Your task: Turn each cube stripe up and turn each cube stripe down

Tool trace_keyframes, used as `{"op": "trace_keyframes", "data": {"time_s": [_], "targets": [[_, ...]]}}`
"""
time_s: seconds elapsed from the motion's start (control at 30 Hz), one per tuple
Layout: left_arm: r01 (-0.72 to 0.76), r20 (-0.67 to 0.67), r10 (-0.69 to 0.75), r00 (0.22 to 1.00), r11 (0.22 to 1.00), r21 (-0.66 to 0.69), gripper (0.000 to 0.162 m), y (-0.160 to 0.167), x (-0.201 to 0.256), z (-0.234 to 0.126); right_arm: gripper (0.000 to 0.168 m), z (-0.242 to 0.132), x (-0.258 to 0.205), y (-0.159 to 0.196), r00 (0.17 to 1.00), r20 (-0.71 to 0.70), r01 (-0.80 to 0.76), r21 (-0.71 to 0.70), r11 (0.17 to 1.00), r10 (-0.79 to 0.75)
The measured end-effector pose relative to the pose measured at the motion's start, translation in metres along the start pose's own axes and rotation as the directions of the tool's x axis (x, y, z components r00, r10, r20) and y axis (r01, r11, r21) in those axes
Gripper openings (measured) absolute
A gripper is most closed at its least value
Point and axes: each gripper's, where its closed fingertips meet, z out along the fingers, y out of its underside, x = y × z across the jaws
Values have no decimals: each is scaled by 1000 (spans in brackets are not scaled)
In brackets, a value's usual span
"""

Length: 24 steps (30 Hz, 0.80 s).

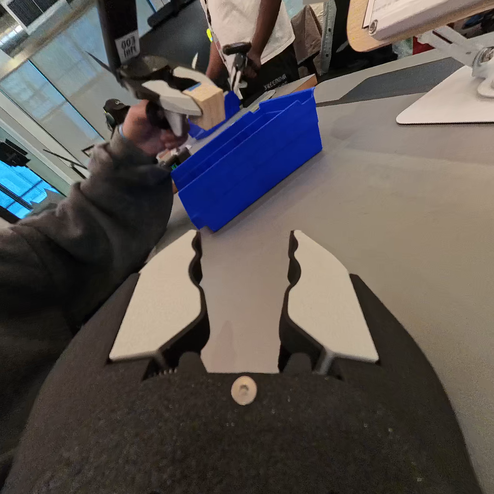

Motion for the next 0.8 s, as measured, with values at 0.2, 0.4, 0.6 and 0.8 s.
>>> {"op": "trace_keyframes", "data": {"time_s": [0.2,0.4,0.6,0.8], "targets": [[283,-380,-178,908,929,240,45,-47,120,44,70,9,-37,-6,990,118,74,85,994,-84],[267,-515,-88,852,920,286,45,-68,194,91,70,9,-80,-16,965,214,118,165,979,-152],[284,-584,-56,810,908,307,45,-78,210,105,45,-4,-78,-27,963,241,67,203,977,-116],[358,-601,-102,793,876,324,55,-73,205,97,44,-7,-78,-27,962,252,63,179,982,-108]]}}
